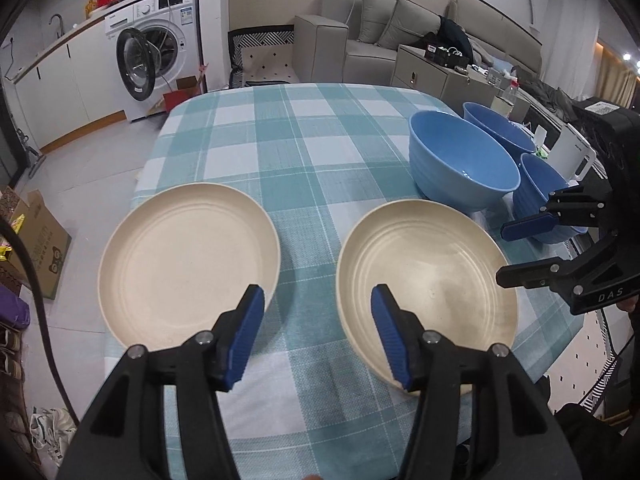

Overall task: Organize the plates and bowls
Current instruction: 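Open both grippers to release the plates on the table, then move the left gripper over one beige plate while the right gripper reaches another, then close the left gripper on a plate rim while the right gripper grips another plate, then lift both held beige plates and carry them toward the blue bowls, then lower both held plates onto the plates already set down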

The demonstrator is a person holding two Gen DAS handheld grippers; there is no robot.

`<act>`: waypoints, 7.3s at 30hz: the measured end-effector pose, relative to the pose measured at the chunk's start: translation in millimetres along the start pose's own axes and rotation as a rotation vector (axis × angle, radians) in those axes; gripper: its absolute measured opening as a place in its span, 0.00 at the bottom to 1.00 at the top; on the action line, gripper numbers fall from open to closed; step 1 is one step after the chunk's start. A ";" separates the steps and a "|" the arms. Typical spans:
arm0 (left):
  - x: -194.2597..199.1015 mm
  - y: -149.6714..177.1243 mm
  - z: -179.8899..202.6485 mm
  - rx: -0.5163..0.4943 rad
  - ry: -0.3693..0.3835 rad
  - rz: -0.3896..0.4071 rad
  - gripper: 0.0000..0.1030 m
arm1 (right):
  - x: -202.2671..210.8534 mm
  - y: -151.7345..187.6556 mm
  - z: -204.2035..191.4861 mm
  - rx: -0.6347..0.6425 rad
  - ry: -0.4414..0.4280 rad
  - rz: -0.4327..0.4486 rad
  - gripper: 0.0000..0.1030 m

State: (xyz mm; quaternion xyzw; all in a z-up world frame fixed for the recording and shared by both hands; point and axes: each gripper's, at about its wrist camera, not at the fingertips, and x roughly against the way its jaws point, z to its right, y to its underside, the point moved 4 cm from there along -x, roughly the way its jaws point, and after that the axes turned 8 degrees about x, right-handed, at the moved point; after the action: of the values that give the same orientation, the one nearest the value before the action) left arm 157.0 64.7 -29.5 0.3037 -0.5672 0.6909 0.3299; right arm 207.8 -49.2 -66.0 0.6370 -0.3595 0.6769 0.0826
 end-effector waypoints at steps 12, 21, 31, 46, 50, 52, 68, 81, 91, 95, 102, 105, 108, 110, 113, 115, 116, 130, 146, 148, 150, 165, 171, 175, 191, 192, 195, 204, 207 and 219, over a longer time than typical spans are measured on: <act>13.7 -8.5 -24.2 0.050 -0.042 0.085 0.97 | -9.4 -34.8 -3.0 -0.005 -0.038 0.065 0.80; 16.5 -13.3 -49.1 0.092 -0.067 0.122 1.00 | -23.8 -65.7 4.9 -0.057 -0.039 0.097 0.99; 12.8 -11.2 -88.5 0.165 -0.128 0.119 1.00 | -30.5 -97.8 0.0 -0.060 -0.050 0.147 0.99; -12.7 -6.0 -159.8 0.277 -0.243 0.058 1.00 | -60.6 -148.3 -11.1 -0.030 -0.024 0.134 0.99; -22.9 -6.0 -172.0 0.298 -0.258 0.039 1.00 | -72.4 -160.0 -13.4 -0.031 -0.014 0.119 0.99; -28.7 -5.5 -177.1 0.304 -0.261 0.024 0.98 | -78.6 -164.8 -14.5 -0.031 -0.024 0.113 0.99; -63.1 -0.8 -199.4 0.351 -0.228 -0.053 0.90 | -138.3 -183.3 -17.7 -0.068 -0.084 0.000 0.88; -70.6 0.5 -203.9 0.370 -0.188 -0.085 0.68 | -170.6 -187.4 -30.9 -0.048 -0.109 -0.067 0.77; -70.3 1.5 -202.1 0.379 -0.186 -0.086 0.52 | -172.8 -190.7 -39.8 -0.002 -0.082 -0.060 0.66; -68.2 1.3 -201.9 0.384 -0.172 -0.086 0.41 | -172.8 -190.8 -44.5 0.019 -0.082 -0.056 0.57; -68.2 2.8 -194.0 0.355 -0.179 -0.100 0.31 | -173.6 -189.3 -54.0 0.067 -0.061 -0.053 0.43; -68.2 2.9 -193.5 0.355 -0.185 -0.106 0.29 | -173.5 -188.7 -52.1 0.067 -0.054 -0.051 0.39; -68.2 3.5 -191.6 0.349 -0.189 -0.112 0.28 | -172.5 -187.3 -48.8 0.058 -0.052 -0.050 0.34; -67.9 4.0 -189.8 0.340 -0.196 -0.117 0.28 | -172.5 -186.8 -47.9 0.058 -0.046 -0.048 0.34; -67.4 3.7 -187.6 0.333 -0.203 -0.120 0.28 | -172.8 -186.5 -47.1 0.057 -0.041 -0.050 0.34; -66.3 2.6 -186.3 0.329 -0.204 -0.117 0.28 | -172.3 -186.3 -46.3 0.056 -0.036 -0.051 0.34; -65.4 1.9 -185.6 0.327 -0.205 -0.115 0.28 | -172.1 -186.0 -46.0 0.054 -0.036 -0.053 0.34; -52.3 -4.3 -171.0 0.296 -0.208 -0.089 0.28 | -155.8 -181.7 -40.4 0.051 -0.022 -0.027 0.34; -24.1 -16.9 -131.3 0.230 -0.189 -0.044 0.28 | -104.7 -162.8 -26.0 0.033 0.022 0.031 0.34; -21.5 -16.9 -125.9 0.223 -0.183 -0.042 0.28 | -98.8 -158.2 -24.1 0.031 0.028 0.033 0.34; -19.6 -17.3 -119.6 0.215 -0.177 -0.040 0.28 | -92.6 -153.5 -22.6 0.027 0.034 0.038 0.34; -20.8 -15.2 -64.7 0.117 -0.125 -0.075 0.28 | -57.7 -105.6 -0.1 -0.038 0.075 -0.003 0.34; -21.3 -12.0 -47.8 0.086 -0.092 -0.093 0.28 | -48.0 -84.1 5.2 -0.051 0.082 -0.016 0.34; -23.4 -9.0 -36.6 0.064 -0.077 -0.102 0.28 | -42.4 -71.2 9.2 -0.073 0.087 -0.021 0.34; -29.1 4.9 -3.4 -0.012 -0.029 -0.136 0.28 | -29.9 -25.8 14.5 -0.113 0.118 -0.072 0.34; -28.8 5.2 -1.5 -0.017 -0.029 -0.137 0.28 | -28.5 -23.7 14.1 -0.113 0.122 -0.074 0.34; -28.2 6.6 4.4 -0.035 -0.024 -0.140 0.28 | -25.3 -16.5 13.1 -0.112 0.130 -0.083 0.34; -32.6 14.5 20.2 -0.075 -0.015 -0.165 0.28 | -19.5 4.5 12.6 -0.123 0.146 -0.109 0.34; -35.0 17.2 25.8 -0.089 -0.007 -0.175 0.28 | -18.5 11.3 13.6 -0.127 0.150 -0.118 0.34; -49.8 22.7 40.6 -0.122 -0.005 -0.213 0.28 | -23.2 35.0 18.2 -0.138 0.157 -0.152 0.34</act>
State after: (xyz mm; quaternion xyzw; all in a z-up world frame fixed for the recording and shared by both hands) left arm 170.5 16.0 -75.2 0.3434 -0.5735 0.6154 0.4177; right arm 206.5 -77.4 -101.9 0.6001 -0.3482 0.6903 0.2051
